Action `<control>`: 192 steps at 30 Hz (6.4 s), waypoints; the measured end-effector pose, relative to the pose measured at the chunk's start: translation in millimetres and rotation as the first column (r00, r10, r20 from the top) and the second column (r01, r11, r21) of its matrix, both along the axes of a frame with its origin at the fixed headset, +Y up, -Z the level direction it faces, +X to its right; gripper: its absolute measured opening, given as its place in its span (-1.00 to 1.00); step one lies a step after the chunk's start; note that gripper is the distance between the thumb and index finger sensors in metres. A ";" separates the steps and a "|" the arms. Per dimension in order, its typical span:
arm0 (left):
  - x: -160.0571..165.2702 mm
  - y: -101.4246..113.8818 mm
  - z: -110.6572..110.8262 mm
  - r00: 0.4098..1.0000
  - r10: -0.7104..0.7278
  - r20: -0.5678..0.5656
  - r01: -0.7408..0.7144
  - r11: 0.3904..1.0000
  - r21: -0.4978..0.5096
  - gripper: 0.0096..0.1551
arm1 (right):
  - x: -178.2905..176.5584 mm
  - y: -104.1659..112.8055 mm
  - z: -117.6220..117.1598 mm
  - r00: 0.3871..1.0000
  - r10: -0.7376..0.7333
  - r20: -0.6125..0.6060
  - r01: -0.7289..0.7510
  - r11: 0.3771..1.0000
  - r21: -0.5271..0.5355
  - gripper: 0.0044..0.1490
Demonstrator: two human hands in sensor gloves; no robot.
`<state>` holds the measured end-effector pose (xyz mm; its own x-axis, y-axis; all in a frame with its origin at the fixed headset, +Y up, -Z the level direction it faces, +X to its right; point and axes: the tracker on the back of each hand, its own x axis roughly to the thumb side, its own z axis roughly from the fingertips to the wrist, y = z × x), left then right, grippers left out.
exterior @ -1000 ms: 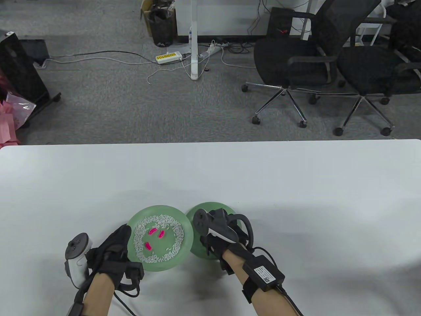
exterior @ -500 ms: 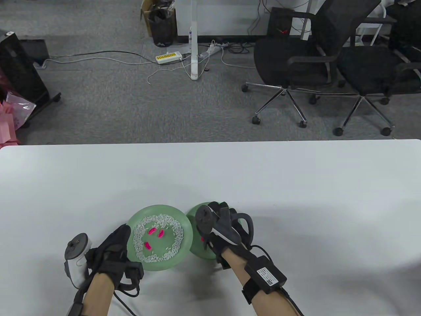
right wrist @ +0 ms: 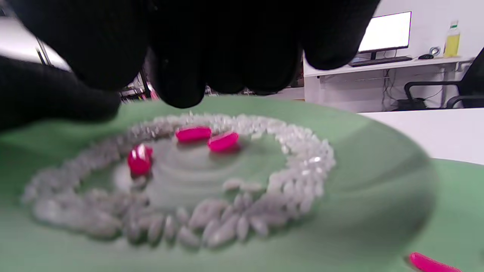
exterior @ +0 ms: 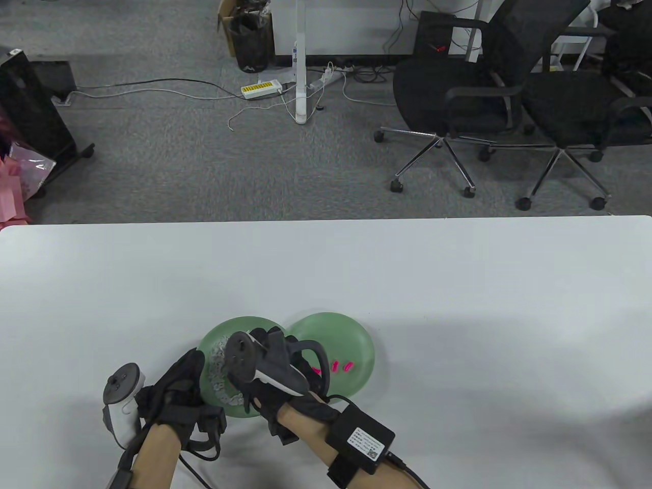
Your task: Pick gummy candy with hand pinch into plate
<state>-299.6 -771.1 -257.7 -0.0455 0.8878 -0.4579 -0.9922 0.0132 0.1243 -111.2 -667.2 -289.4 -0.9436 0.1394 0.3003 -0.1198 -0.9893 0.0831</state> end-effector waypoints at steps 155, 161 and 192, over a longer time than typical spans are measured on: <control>-4.7 -8.8 -1.4 0.999 -0.010 -0.036 0.009 1.000 -0.017 -0.29 | 82.0 -17.0 -67.0 0.954 -0.136 0.266 0.133 0.991 0.030 -0.36; -2.9 -10.7 -0.2 0.999 -0.013 -0.036 0.012 1.000 -0.024 -0.29 | 9.4 -17.4 -50.4 0.986 0.013 0.169 -0.010 1.000 -0.015 -0.35; -3.9 -11.2 -0.8 0.999 -0.011 -0.032 0.010 0.999 -0.039 -0.29 | -9.0 -31.8 -51.9 0.993 -0.032 0.113 0.035 0.999 -0.020 -0.48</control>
